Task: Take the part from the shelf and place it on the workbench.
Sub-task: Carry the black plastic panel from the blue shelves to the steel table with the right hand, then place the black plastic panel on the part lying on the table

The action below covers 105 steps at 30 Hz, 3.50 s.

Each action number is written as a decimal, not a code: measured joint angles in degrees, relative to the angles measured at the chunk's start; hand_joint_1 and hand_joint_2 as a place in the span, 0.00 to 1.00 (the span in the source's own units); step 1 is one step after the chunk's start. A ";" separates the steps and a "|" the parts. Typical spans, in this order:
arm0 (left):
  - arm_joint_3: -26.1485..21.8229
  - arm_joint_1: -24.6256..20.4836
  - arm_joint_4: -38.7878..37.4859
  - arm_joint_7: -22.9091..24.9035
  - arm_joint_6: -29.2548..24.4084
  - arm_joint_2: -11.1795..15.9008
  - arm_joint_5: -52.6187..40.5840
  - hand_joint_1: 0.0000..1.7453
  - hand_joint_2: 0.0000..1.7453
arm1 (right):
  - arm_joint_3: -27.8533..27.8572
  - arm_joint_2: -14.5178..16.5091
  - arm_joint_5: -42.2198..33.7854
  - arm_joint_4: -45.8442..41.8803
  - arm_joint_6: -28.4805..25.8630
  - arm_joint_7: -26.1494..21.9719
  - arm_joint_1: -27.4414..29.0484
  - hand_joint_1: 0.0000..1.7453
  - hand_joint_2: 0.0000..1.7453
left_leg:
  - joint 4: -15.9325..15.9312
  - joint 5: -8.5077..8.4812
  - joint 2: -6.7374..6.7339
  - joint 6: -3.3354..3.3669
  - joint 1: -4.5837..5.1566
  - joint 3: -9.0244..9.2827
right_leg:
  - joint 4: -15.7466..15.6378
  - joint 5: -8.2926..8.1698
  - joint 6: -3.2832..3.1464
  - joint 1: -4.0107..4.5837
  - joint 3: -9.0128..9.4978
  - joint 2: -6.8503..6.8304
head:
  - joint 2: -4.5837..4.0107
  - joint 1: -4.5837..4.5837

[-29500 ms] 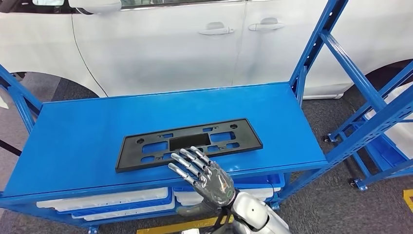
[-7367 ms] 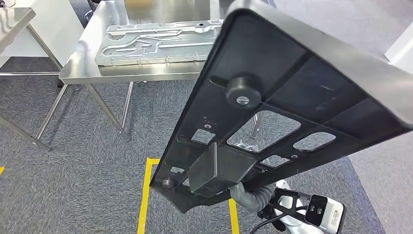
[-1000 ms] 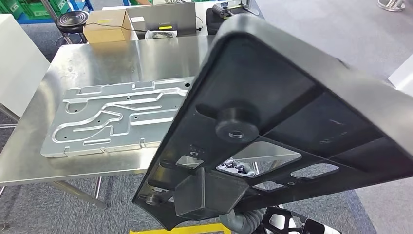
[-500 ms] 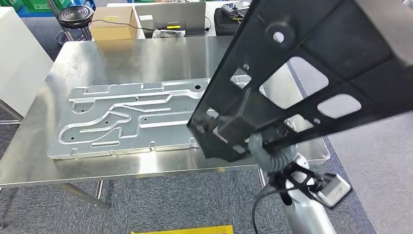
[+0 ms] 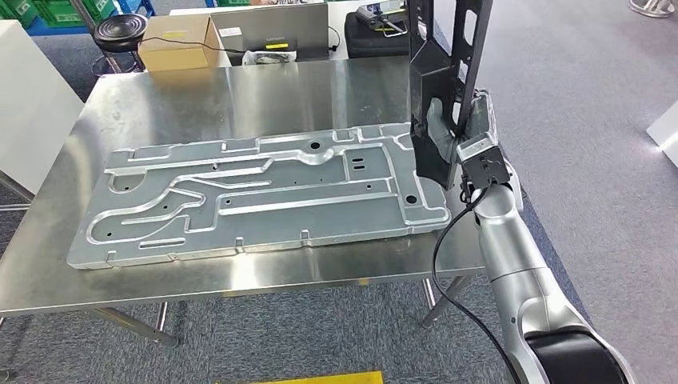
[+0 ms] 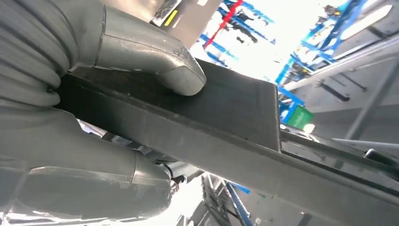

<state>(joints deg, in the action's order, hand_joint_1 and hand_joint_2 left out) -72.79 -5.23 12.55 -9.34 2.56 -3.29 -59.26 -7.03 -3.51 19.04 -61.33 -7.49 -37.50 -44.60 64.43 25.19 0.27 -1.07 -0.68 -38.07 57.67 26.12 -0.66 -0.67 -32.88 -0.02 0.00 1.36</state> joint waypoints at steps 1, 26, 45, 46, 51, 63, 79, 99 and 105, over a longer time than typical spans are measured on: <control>-0.03 -0.01 0.00 -0.03 0.00 0.01 0.05 0.00 1.00 | -0.21 0.04 1.42 1.66 -1.01 0.22 -1.18 1.00 1.00 | -3.23 -1.22 0.01 0.24 0.09 1.34 | 0.15 0.20 0.22 0.09 0.05 -0.02 | 0.00 0.00; -0.43 -0.54 -0.04 -1.55 1.80 -0.38 -1.50 0.00 1.00 | -34.03 15.10 47.74 40.87 9.99 25.37 -18.05 1.00 1.00 | 7.90 6.45 0.12 -0.72 -0.08 -3.09 | -0.19 -1.61 -1.07 0.25 -1.92 0.18 | 0.00 0.02; 0.24 -0.53 -0.06 -2.88 2.69 -0.50 -2.21 0.00 1.00 | -35.03 14.84 47.97 44.17 6.64 27.28 -14.89 0.00 0.00 | -7.25 -1.54 -0.19 1.97 -0.16 3.92 | 10.27 3.05 1.45 0.28 -5.09 0.37 | 0.00 0.00; 0.27 -0.53 -0.07 -2.88 2.69 -0.55 -2.22 0.00 1.00 | -35.04 14.84 47.97 44.19 6.61 27.26 -14.88 0.00 0.00 | -7.19 -1.54 -0.18 1.86 -0.08 3.93 | 6.05 1.46 1.21 0.34 -2.97 0.35 | 0.00 0.00; 0.33 -0.53 -0.07 -2.88 2.69 -0.66 -2.25 0.00 1.00 | -35.15 14.95 47.97 44.23 6.54 27.12 -14.85 0.00 0.00 | -7.15 -1.71 -0.07 0.30 0.03 3.79 | -0.41 -0.66 0.00 0.68 -0.05 0.34 | 0.00 0.00; 0.77 -0.27 -0.07 -4.19 1.62 -0.64 -3.34 0.00 0.00 | -35.20 15.06 47.73 44.34 1.87 26.51 -13.90 0.00 0.00 | -5.92 0.08 -0.06 -0.62 -0.40 5.11 | -0.27 -1.20 -0.29 0.60 -0.42 0.40 | 0.00 0.01; 1.49 -0.15 -0.08 -3.79 1.36 -0.78 -2.69 0.00 0.00 | -21.97 8.98 21.85 17.57 -16.88 4.81 -2.97 0.00 0.00 | -7.18 -0.06 0.31 1.28 -0.01 5.30 | 0.07 -1.75 0.68 0.79 -1.66 0.23 | 0.00 0.00; -2.60 0.65 -0.11 -5.03 1.08 -1.24 2.39 0.00 0.00 | 8.94 -7.55 15.71 -30.40 -28.39 1.08 29.66 0.00 0.00 | -7.80 0.20 0.92 2.23 0.19 6.42 | -0.03 -0.01 1.79 0.44 -0.05 0.06 | 0.00 0.00; -4.02 1.78 -0.11 -6.57 1.23 -1.62 3.31 0.00 0.00 | 31.59 -6.08 9.18 -46.55 -23.13 -0.03 49.99 0.00 0.00 | -8.10 0.13 1.07 3.06 0.18 6.50 | 15.64 7.89 3.10 0.01 -7.47 0.10 | 0.00 0.00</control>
<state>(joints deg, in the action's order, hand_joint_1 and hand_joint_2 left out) -76.81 -3.45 12.44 -15.91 3.79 -4.91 -55.95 24.56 -9.60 28.22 -107.88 -30.62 -37.52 5.39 56.32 25.31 1.33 1.99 -0.50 -31.58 73.31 34.01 2.44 -0.66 -40.35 0.08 0.00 1.36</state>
